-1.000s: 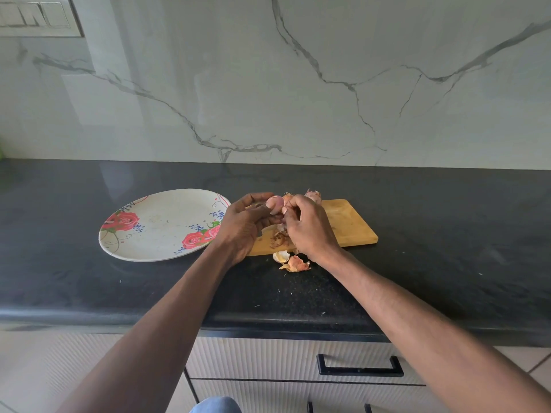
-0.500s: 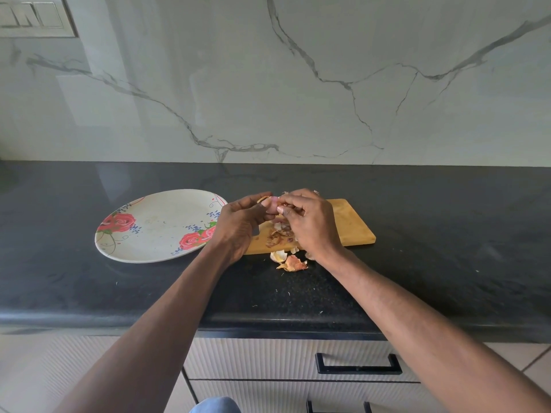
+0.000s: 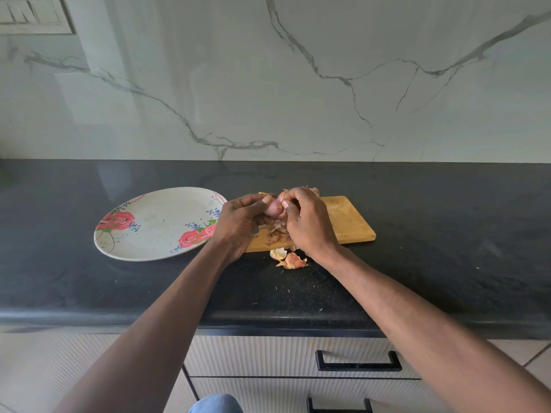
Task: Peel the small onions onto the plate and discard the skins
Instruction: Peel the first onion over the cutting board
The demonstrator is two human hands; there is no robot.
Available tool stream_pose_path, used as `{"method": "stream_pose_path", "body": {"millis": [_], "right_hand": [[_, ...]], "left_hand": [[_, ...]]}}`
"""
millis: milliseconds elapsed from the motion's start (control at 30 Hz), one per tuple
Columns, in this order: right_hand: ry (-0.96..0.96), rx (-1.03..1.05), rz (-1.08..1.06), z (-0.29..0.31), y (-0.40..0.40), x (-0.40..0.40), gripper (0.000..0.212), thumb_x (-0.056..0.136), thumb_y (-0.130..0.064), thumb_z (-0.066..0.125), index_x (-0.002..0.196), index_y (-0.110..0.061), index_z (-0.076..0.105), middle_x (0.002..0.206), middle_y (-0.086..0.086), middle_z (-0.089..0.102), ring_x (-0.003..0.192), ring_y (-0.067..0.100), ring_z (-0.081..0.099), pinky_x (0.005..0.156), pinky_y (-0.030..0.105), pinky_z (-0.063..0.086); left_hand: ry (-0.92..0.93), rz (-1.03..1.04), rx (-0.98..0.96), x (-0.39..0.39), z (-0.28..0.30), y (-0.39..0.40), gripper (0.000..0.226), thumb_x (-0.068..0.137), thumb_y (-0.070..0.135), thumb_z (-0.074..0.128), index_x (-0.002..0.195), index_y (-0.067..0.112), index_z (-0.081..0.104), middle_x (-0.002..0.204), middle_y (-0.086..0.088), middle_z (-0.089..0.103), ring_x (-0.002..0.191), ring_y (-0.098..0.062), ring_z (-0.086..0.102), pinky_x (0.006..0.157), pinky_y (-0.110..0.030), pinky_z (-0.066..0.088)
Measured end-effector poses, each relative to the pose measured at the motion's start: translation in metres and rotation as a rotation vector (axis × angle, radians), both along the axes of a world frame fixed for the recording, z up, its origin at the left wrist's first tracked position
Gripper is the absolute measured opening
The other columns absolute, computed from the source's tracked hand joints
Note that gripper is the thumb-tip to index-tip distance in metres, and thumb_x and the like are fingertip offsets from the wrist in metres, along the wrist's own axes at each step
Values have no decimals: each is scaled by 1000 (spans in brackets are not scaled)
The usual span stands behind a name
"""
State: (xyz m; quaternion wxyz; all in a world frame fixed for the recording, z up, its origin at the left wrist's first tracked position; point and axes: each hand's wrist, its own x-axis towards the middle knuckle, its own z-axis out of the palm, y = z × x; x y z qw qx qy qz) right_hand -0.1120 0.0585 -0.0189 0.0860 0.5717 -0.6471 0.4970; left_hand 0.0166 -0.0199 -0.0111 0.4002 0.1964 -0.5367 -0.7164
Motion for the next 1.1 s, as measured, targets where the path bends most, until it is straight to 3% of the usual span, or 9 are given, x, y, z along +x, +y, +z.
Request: {"method": "stream_pose_path", "body": {"millis": [167,300,333,400,467,667,833,967,1100], "right_hand": [[27,-21,75,3,5,-1,14,88,-3,72,101,-6,73,100,3,67,87,8,58,74,13,49],[63,-82,52,-1,2,-3,17,82,-8,78,99,-10,77,96,2,70,86,10,61,84,47,54],[73,-102,53,-2,2,-2,16,82,-7,79,97,-10,78,93,2,70,85,8,60,84,45,54],[107,-120,59,-1,3,1,13,81,-3,78,93,-9,78,90,5,70,82,2,53,79,19,50],[134,-95,72,-1,4,3,11,83,1,76,90,-7,77,90,5,67,81,2,51,71,7,44],[55,-10,47,-1,1,-1,11,86,6,66,82,-3,61,92,7,63,83,16,59,73,13,47],[12,-62,56,-1,4,-5,26,83,4,71,105,-9,71,102,4,65,87,15,64,78,34,57],[105,-91,62,-4,1,-1,12,81,-5,80,92,-10,78,91,3,69,79,9,59,74,18,49],[99,-77,14,-5,-1,-3,9,82,4,71,84,-5,70,90,4,67,81,16,61,70,32,52]], "left_hand": [[25,24,37,0,-1,-3,15,94,1,60,89,2,74,85,-14,75,73,-21,71,65,-27,60],[22,18,46,0,-1,-2,13,95,0,60,91,0,72,85,-13,74,75,-20,71,66,-26,60],[25,20,47,0,-1,-1,13,96,-1,59,92,-1,72,85,-13,74,74,-19,71,66,-26,60],[29,23,48,0,-1,-1,14,97,-1,57,93,-2,70,84,-12,74,73,-19,71,65,-26,60],[23,21,46,0,-1,-2,14,97,-1,57,92,-2,71,83,-12,74,73,-19,71,66,-26,60],[29,48,82,-1,0,-3,13,98,0,56,95,-2,69,82,-12,75,71,-21,73,66,-30,62],[40,51,101,0,1,-2,10,95,2,59,94,-1,69,86,-12,75,76,-23,73,73,-36,64],[41,53,106,1,1,-1,11,96,1,58,95,-1,69,87,-14,74,77,-23,72,71,-33,63],[59,129,172,1,3,-2,10,98,2,57,94,0,66,80,-11,75,70,-24,73,61,-31,61]]}}
